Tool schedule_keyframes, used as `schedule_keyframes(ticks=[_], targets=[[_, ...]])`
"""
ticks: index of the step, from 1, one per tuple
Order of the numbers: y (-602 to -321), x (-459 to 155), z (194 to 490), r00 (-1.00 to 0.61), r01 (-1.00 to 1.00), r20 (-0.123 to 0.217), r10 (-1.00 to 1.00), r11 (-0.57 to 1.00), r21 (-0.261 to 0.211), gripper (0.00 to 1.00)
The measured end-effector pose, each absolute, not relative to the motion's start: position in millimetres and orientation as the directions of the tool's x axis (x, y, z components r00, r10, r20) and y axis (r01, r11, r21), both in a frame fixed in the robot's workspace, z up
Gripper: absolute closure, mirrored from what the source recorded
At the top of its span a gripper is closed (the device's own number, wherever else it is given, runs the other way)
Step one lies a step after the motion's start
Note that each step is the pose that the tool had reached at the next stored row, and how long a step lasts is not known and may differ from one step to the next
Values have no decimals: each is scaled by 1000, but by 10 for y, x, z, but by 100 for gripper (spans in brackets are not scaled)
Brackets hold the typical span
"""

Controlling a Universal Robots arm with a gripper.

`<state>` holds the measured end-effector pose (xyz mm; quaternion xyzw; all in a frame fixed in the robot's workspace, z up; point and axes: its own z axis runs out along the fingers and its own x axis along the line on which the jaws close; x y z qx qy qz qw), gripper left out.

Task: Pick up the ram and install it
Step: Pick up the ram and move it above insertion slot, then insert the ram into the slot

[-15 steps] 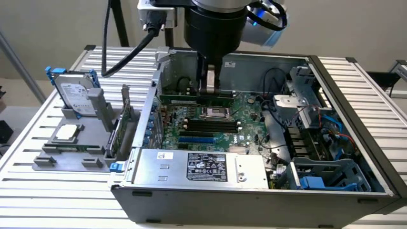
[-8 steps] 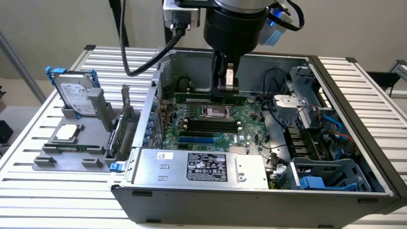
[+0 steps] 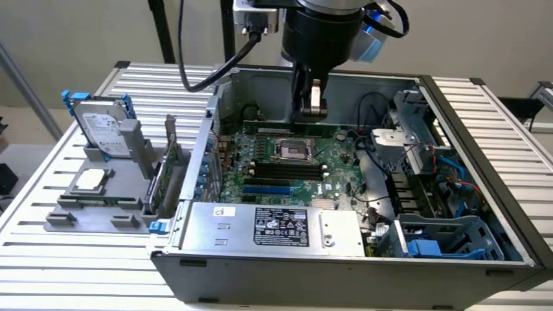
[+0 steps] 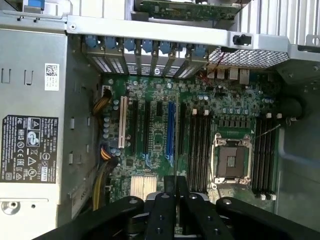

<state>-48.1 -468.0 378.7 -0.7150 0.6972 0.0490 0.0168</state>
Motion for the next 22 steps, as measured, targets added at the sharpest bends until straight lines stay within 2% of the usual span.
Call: schedule_keyframes(ticks=[15, 22], targets=[[-4415, -438, 3749, 6, -999, -87, -996, -10, 39, 87], [-4388, -438, 3746, 3, -999, -84, -996, -6, 37, 87]])
